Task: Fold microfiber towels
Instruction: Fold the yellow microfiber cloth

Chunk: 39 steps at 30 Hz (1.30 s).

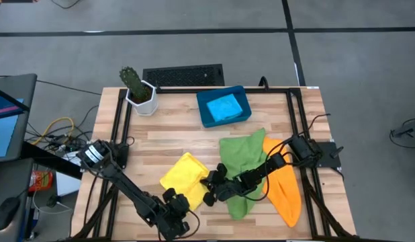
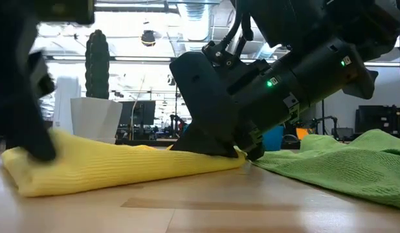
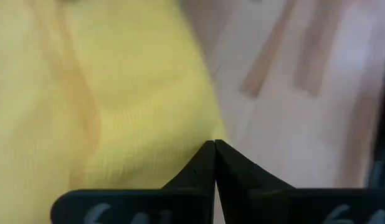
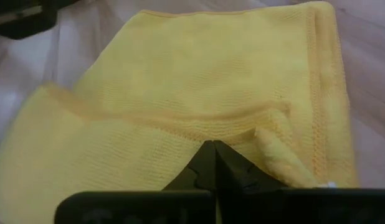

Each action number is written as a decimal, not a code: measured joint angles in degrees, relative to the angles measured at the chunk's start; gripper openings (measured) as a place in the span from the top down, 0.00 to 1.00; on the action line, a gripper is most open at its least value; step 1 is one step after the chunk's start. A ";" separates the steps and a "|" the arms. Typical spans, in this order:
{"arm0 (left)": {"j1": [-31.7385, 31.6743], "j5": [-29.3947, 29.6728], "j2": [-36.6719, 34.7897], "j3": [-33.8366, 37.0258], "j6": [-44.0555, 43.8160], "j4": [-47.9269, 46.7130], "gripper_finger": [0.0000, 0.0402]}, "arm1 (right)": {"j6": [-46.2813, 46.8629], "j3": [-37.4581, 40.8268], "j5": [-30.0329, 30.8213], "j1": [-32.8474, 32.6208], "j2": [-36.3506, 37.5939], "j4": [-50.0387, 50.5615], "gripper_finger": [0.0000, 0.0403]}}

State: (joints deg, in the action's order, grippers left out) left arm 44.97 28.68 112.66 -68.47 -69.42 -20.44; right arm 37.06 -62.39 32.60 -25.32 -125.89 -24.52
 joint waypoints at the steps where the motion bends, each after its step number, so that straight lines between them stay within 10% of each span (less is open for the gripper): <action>1: 0.39 0.04 0.13 0.03 -1.27 -1.22 1.00 | -0.02 0.00 0.00 0.00 0.00 0.04 0.94; 11: 4.44 2.05 -0.20 0.33 -12.37 -5.73 1.00 | -2.28 0.26 -0.37 -0.04 2.39 1.84 0.94; 19: 6.83 30.08 -5.21 -3.52 -14.29 -7.01 1.00 | -4.98 0.19 -1.09 -0.04 3.72 1.12 0.93; 31: 0.76 14.15 4.82 -3.42 -6.20 1.72 1.00 | -4.81 0.09 -1.22 0.01 3.63 2.61 0.94; 39: 3.72 13.06 4.72 -3.37 -17.73 -10.03 1.00 | -2.58 0.50 -1.16 0.72 3.65 5.99 0.95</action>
State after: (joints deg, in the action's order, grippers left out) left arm 48.69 41.74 117.38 -71.84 -87.15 -30.47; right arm 34.48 -61.89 31.44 -24.60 -122.23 -18.53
